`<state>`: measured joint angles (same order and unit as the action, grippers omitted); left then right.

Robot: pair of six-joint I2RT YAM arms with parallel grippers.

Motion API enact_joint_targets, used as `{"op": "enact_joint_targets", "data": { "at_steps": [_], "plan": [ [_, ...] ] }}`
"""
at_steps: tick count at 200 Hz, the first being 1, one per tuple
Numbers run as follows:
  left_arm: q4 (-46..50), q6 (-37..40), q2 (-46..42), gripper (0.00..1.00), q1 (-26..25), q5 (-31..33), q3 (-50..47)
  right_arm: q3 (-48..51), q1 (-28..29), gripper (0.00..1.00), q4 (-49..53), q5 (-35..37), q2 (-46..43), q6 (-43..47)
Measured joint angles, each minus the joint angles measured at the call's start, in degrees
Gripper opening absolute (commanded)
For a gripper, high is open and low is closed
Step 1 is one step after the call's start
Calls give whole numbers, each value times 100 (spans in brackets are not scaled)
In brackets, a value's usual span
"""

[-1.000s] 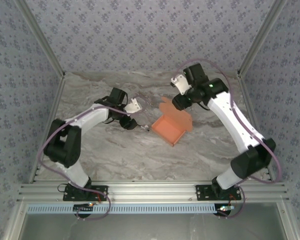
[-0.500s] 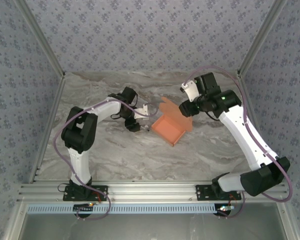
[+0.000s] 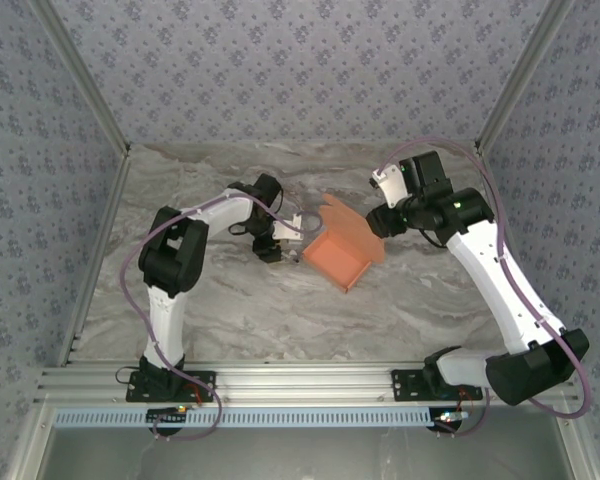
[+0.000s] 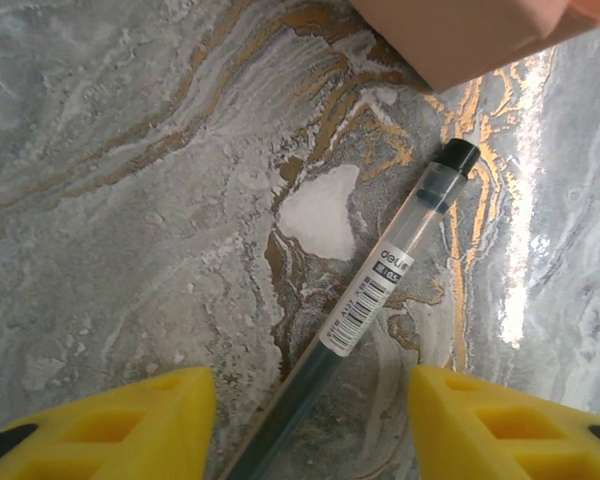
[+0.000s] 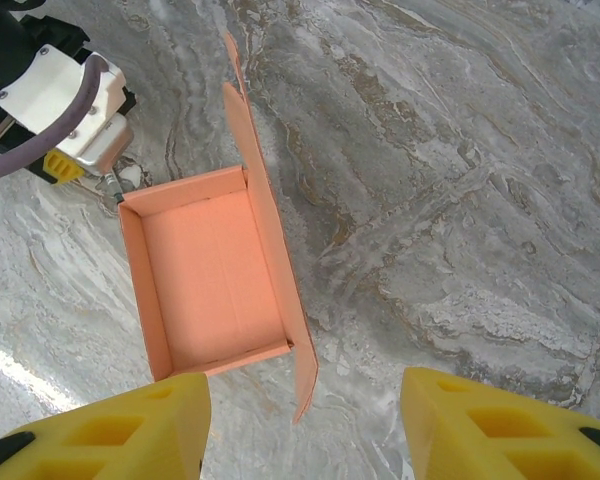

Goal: Fold the paper box

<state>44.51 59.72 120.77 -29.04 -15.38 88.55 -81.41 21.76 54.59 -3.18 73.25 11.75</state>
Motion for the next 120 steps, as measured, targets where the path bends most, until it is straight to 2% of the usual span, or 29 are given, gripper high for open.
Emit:
{"op": "enact_joint_targets", "data": {
  "at_steps": [74,120],
  "plan": [
    [-125,22,11,21,-28,186,-31,68,-33,54,-2,2,-59,-39],
    [-236,-258,-149,12,-76,402,-249,92,-42,54,-4,2,-61,-61]
  ]
}}
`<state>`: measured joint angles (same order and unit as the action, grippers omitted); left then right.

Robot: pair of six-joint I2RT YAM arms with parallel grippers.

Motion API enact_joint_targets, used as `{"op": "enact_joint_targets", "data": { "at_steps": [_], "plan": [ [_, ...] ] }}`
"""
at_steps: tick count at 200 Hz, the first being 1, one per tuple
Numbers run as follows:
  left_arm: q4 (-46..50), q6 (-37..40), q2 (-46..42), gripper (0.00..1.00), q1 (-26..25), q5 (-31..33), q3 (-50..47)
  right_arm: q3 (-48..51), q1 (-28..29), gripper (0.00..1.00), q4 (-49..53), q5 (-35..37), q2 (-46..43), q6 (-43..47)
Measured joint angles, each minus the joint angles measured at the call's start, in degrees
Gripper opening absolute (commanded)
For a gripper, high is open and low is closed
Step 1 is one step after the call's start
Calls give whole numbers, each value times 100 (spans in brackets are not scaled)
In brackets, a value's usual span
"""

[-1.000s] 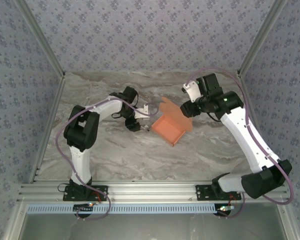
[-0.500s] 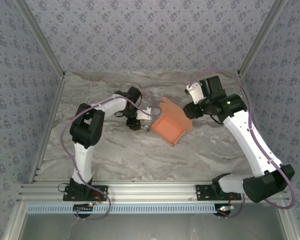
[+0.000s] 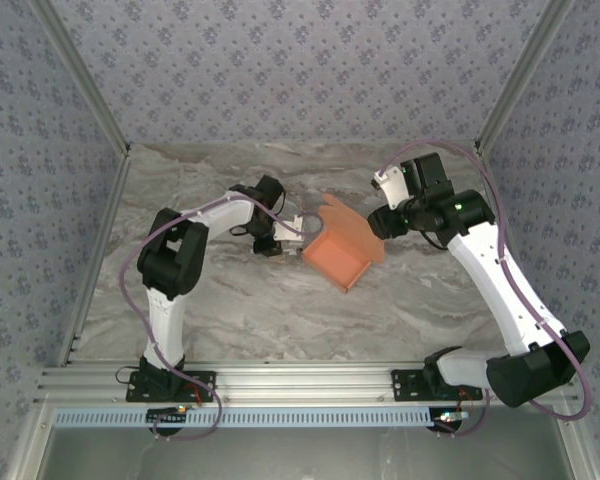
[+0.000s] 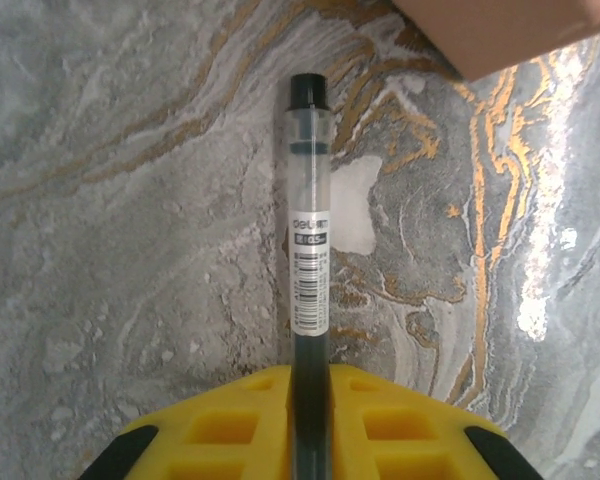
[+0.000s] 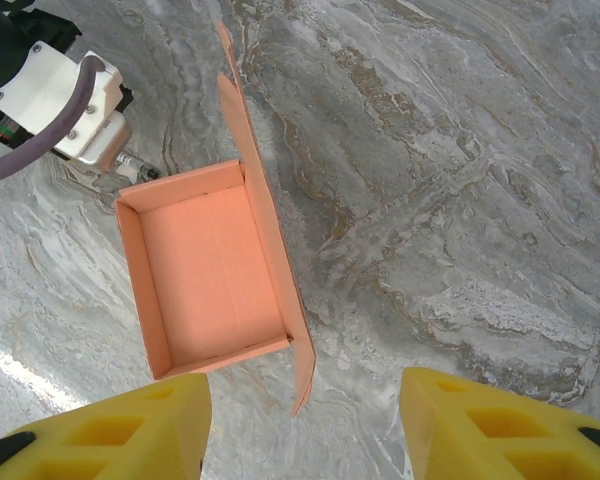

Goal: Fold the paper box

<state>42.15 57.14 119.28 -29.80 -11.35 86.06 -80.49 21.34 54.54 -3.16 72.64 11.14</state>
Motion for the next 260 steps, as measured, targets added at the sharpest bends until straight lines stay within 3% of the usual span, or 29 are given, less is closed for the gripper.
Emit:
{"op": "enact_joint_targets", "data": {
  "at_steps": [55,97,139,189,260],
  "plan": [
    [-170,-269,-435,6,2,323,-529,90,0,54,-13,-50,-144,-299],
    [-170,-221,-1272,5,31,525,-861,203,-9,54,26,-157,-496,-588],
    [-271,-7,-2059,5,-804,522,-807,203,-166,54,101,-264,-636,-870],
    [-212,400,-1121,5,-1902,520,162,229,-697,56,177,-476,-651,-1075],
    [105,824,155,6,-2155,516,1373,398,-922,57,313,-527,-699,-1161]
  ]
}}
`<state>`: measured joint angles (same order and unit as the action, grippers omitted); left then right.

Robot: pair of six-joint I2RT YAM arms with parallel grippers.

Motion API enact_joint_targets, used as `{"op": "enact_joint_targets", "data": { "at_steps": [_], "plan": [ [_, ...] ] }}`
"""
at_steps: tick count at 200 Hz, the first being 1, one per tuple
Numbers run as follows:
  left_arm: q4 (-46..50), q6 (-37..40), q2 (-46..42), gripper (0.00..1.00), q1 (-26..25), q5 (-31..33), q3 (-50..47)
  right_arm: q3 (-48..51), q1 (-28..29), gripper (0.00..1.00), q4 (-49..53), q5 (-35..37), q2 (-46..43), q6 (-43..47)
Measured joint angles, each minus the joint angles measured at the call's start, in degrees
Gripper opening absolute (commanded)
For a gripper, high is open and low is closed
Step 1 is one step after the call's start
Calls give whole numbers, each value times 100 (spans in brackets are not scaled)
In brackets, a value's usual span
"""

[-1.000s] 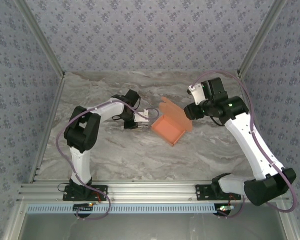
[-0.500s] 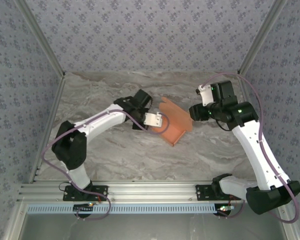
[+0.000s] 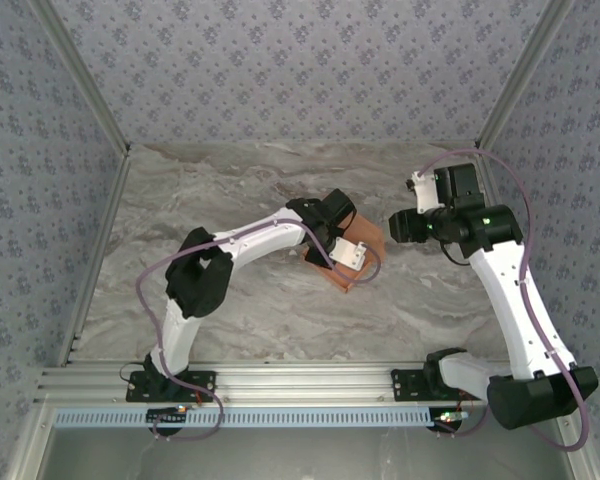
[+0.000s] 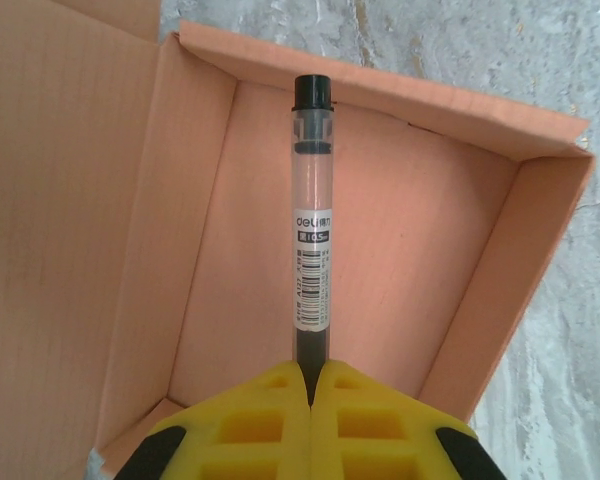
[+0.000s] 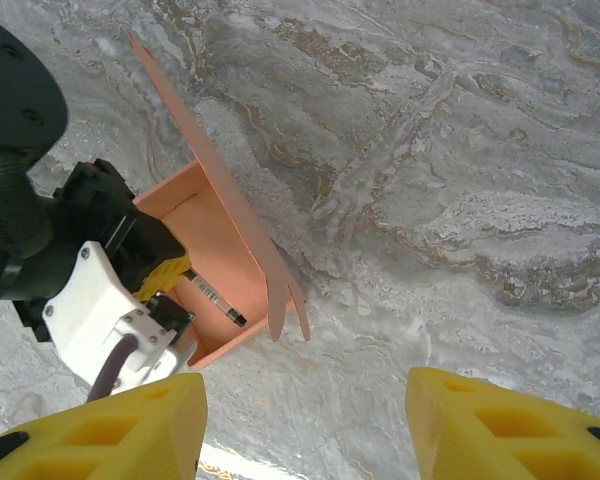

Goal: Fold the paper box

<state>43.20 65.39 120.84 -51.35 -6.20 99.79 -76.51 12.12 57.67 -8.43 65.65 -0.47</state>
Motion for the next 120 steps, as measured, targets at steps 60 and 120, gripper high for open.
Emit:
{"op": "enact_joint_targets", "data": {
  "at_steps": [60,120],
  "plan": [
    [74,66,267,10,-4,-66,144,68,-4,57,2,-44,-42,-2],
    [79,57,411,24,-4,-83,190,90,-4,57,2,-66,-44,-4]
  ]
}}
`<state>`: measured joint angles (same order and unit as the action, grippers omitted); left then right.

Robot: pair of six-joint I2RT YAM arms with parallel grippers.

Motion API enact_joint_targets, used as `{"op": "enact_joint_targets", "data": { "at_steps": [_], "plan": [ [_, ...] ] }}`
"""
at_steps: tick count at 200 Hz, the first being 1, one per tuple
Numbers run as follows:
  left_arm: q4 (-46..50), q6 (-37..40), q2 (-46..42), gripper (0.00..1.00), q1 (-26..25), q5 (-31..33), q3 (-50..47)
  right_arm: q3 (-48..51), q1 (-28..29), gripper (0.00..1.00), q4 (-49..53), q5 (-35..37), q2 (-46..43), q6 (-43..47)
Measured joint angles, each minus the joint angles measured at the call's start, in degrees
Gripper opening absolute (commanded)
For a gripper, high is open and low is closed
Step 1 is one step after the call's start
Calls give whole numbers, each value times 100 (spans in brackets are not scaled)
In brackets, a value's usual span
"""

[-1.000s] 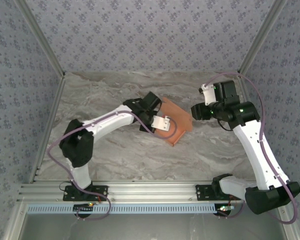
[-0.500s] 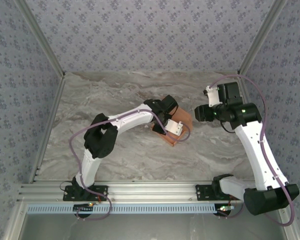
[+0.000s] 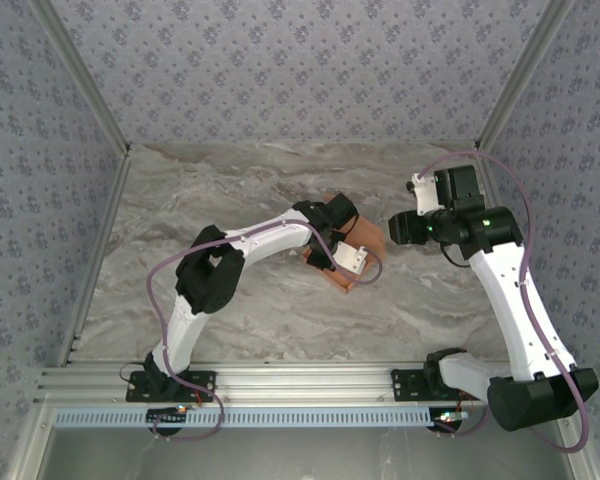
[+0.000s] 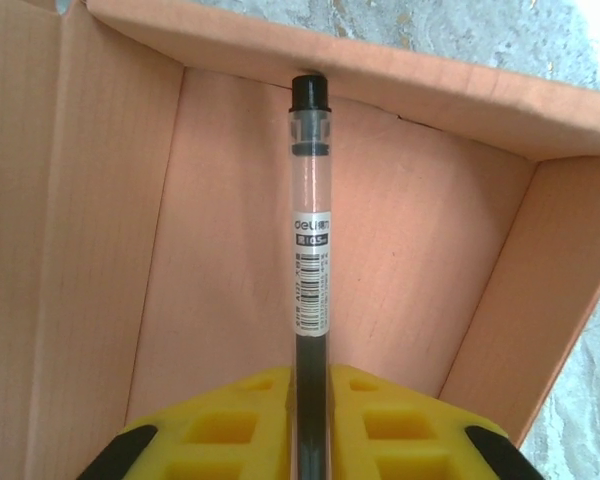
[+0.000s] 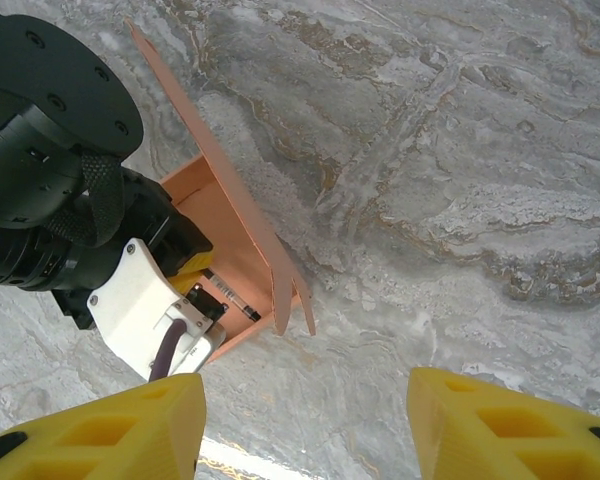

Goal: Fold the paper box

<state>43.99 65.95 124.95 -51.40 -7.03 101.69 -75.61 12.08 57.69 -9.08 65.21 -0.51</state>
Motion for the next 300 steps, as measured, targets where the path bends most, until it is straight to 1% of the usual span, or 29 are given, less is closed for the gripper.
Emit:
{"op": "enact_joint_targets", "data": {
  "at_steps": [16,28,73,98,115,130,143,159,173,192,220,234,254,300],
  "plan": [
    [-17,11,0,34,0,0,17,7,0,57,0,-2,0,-15],
    [-42,-46,0,37,0,2,17,7,7,57,-2,-2,0,-17],
    [-190,-264,-101,42,33,22,-142,98,98,57,-24,17,-42,-87],
    [-420,-756,-673,46,129,-142,-745,310,190,56,-254,35,-85,-225],
    [-765,-1259,-1373,48,273,-341,-1384,483,352,56,-481,72,-68,-299],
    [-1126,-1775,-2120,49,415,-538,-2017,564,638,57,-702,181,39,-291],
    [-1541,-2374,-2743,50,555,-710,-2533,560,901,58,-903,341,210,-236],
    [-2076,-3191,-3263,51,686,-866,-3073,481,1182,58,-1084,570,568,-50],
    [-2494,-3947,-3515,51,804,-918,-3467,321,1329,58,-1180,763,990,151],
    [-2820,-4883,-3609,51,994,-870,-3840,118,1464,57,-1241,1049,1541,450],
    [-3067,-5875,-3742,51,1325,-734,-4291,-96,1655,57,-1252,1515,2087,955],
    [-3141,-6212,-3954,51,1436,-662,-4518,-195,1714,54,-1244,1670,2253,1202],
    [-3252,-6520,-4332,51,1464,-601,-4754,-378,1733,49,-1231,1744,2450,1513],
    [-3407,-6894,-4819,51,1591,-356,-4898,-632,1825,28,-1169,1808,2828,2083]
  ]
}}
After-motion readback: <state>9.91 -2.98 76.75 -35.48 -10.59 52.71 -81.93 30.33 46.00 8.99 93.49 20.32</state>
